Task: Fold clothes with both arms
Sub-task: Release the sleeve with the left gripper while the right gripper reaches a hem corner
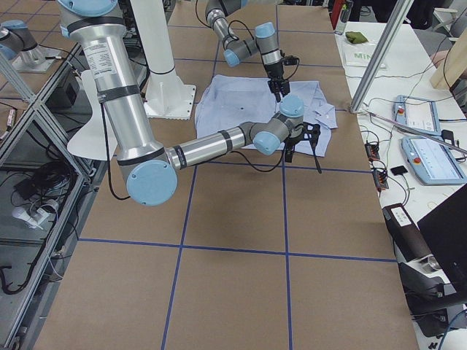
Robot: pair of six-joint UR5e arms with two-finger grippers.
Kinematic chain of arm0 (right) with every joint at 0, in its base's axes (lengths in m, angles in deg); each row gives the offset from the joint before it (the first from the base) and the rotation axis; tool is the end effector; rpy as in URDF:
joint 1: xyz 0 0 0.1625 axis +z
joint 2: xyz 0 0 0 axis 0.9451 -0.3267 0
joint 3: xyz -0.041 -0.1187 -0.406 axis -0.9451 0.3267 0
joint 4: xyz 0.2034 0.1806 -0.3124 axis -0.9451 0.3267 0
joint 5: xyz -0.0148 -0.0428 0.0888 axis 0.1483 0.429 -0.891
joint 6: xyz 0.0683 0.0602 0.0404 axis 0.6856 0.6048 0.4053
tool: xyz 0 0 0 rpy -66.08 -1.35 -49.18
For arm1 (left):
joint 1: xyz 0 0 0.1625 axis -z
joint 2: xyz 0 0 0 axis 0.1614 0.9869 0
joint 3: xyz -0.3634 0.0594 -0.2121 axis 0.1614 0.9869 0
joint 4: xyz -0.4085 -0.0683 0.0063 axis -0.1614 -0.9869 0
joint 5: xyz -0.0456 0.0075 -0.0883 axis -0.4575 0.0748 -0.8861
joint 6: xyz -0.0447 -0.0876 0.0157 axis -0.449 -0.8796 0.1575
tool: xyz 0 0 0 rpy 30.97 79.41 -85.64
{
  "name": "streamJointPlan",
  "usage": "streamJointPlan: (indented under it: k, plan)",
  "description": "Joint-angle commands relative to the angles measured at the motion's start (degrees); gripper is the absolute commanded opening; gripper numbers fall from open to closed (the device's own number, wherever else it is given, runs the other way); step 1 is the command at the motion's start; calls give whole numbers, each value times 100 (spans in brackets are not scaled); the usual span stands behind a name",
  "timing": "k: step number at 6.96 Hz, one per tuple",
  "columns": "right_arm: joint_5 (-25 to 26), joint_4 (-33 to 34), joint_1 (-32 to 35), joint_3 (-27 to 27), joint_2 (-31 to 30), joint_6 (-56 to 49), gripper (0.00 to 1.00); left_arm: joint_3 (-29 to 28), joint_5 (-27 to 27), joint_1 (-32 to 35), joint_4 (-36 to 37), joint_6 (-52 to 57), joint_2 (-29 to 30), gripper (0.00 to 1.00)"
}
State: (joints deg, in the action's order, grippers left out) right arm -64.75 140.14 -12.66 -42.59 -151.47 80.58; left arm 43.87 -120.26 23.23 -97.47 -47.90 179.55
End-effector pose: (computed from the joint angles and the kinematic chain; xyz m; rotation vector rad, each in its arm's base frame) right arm -0.2443 -0.5320 0.4343 0.0591 -1.0167 0.2714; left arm 0.5812 -0.5074 0.0253 0.0440 1.3975 -0.5864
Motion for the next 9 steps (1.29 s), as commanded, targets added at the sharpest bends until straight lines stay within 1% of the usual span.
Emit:
streamJointPlan:
  k: [1, 2, 3, 4, 5, 6, 7, 9]
  plan:
    - [934, 4, -1101, -925, -413, 1790, 100, 2175, -364, 35, 215, 502, -1785, 100]
    - [1655, 21, -1856, -1529, -806, 2758, 100, 2698, -428, 70, 400, 1036, -2212, 100]
    - [2523, 56, -2812, -2135, -1471, 3594, 100, 2956, -428, 97, 428, 1372, -2573, 99]
    - [3367, 65, -3744, -2342, -1817, 4282, 99, 3159, -437, 114, 437, 1384, -2768, 99]
    - [3750, 91, -4397, -2448, -1855, 4906, 98, 3187, -428, 106, 428, 1384, -2970, 99]
    - [3954, 257, -4743, -2440, -1864, 5173, 96, 3187, -420, 115, 428, 1384, -2990, 99]
    - [3999, 328, -4964, -2458, -1838, 5515, 95, 3178, -402, 106, 428, 1375, -2990, 99]
    - [4105, 530, -5141, -2449, -1820, 5572, 92, 3135, -385, 106, 428, 1314, -2999, 99]
